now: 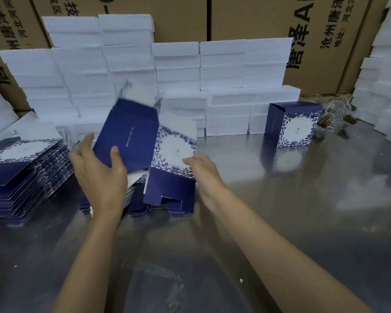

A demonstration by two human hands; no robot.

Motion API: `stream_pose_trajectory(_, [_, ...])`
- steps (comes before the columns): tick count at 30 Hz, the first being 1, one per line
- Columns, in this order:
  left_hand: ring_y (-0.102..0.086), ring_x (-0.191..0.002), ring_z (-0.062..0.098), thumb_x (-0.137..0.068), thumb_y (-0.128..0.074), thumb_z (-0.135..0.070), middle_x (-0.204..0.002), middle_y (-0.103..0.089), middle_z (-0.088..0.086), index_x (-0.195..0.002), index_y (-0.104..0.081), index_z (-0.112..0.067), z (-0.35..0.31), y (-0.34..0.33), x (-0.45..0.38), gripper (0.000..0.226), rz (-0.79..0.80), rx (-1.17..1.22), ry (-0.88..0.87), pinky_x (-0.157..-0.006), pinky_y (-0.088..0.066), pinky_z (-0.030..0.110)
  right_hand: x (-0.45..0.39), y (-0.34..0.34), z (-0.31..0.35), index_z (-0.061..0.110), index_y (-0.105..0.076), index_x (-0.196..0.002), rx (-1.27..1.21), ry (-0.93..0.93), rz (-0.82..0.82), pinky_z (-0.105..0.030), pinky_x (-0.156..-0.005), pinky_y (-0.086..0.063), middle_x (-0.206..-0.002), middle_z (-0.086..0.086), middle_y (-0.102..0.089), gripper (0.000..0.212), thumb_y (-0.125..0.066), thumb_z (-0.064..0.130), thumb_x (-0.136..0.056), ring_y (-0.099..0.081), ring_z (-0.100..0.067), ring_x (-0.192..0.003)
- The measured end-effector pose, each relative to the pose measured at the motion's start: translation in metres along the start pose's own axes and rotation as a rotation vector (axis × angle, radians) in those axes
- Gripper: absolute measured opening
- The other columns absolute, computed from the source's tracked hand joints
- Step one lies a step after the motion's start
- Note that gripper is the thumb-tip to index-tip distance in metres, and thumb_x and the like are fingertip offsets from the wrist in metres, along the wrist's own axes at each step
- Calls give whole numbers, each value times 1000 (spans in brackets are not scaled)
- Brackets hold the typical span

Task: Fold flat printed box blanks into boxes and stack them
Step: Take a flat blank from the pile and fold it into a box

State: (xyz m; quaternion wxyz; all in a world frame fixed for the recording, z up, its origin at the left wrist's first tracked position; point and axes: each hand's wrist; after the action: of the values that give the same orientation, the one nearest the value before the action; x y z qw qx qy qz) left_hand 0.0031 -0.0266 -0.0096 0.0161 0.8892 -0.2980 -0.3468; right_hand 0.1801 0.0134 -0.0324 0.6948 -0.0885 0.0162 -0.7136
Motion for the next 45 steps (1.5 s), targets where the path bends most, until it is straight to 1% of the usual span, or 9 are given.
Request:
stream_pose_trajectory(7, [-70,-82,3,-96,-60,-34,-115,-68,-16,-141,-50,-31,-56,-21,28,47,295,217,8,-82,-59,41,12,87,25,25,-59,-132,-77,55,-144,-36,-98,-50,-130,3,-65,53,-69,49,-85,-61,-16,-118])
stream_pose_trajectory(12, [-49,-84,-35,-100,-54,-40,-93,-51,-54,-146,-43,-43,-84,-60,55,47,661,344,49,-66,-39,-6,41,138,31,18,-61,-137,-180,-36,-62,-42,-103,-49,-132,-6,-66,71,-64,65,-84,-62,-27,-122])
stream_pose_trajectory(15, [-52,-107,-22,-103,-48,-40,-117,-54,-44,-147,-40,-46,-94,-83,84,45,861,415,150,-85,-42,2,51,144,37,12,-71,-126,-256,-56,62,-41,-85,-60,-115,-10,-72,80,-64,75,-77,-72,-27,-99])
stream_pose_trajectory(19, [-41,-98,-37,-98,-54,-50,-122,-47,-40,-143,-42,-51,-89,-86,103,47,903,414,153,-77,-35,-7,54,160,35,17,-76,-120,-402,-73,207,-49,-108,-49,-133,-12,-67,71,-65,75,-79,-65,-32,-123])
stream_pose_trajectory(22, [-30,-140,-12,-95,-58,-52,-151,-39,-25,-141,-41,-57,-82,-86,109,49,947,415,127,-114,-32,23,53,168,30,16,-79,-114,-500,-121,233,-43,-89,-59,-128,-11,-70,49,-68,55,-85,-72,-28,-109])
stream_pose_trajectory(26, [-2,-153,5,-94,-56,-56,-166,-11,-14,-141,-39,-61,-77,-86,118,50,1010,226,21,-124,-15,44,49,172,25,9,-76,-114,-450,-145,153,-43,-80,-61,-123,-15,-72,36,-69,23,-82,-73,-33,-102])
stream_pose_trajectory(31, [-28,-147,14,-94,-63,-45,-158,-33,-7,-145,-46,-39,-69,-82,101,54,743,240,-66,-120,-26,45,49,183,30,7,-73,-115,-311,-103,110,-39,-78,-63,-114,-11,-76,34,-70,14,-82,-76,-28,-96])
stream_pose_trajectory(36, [-67,-89,-11,-84,-78,-35,-103,-70,-15,-135,-50,-27,-52,-64,69,59,848,500,385,-77,-53,9,53,195,32,8,-79,-106,-257,-80,180,-38,-83,-61,-115,-11,-75,37,-75,17,-70,-75,-27,-100])
stream_pose_trajectory(45, [-71,-105,15,-92,-70,-30,-116,-74,-6,-118,-66,-30,-38,-64,61,26,929,706,450,-86,-55,33,40,197,26,12,-76,-113,-278,22,146,-30,-74,-61,-113,-7,-77,31,-66,30,-91,-75,-20,-98])
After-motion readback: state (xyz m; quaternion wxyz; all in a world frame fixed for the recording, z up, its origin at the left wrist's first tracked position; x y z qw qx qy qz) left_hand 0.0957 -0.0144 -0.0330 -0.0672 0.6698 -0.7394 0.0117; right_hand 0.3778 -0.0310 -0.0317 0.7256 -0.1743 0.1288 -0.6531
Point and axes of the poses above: each hand's wrist, its own x-axis away from the middle knuckle, its own y-axis out of the back of the hand, z = x × y
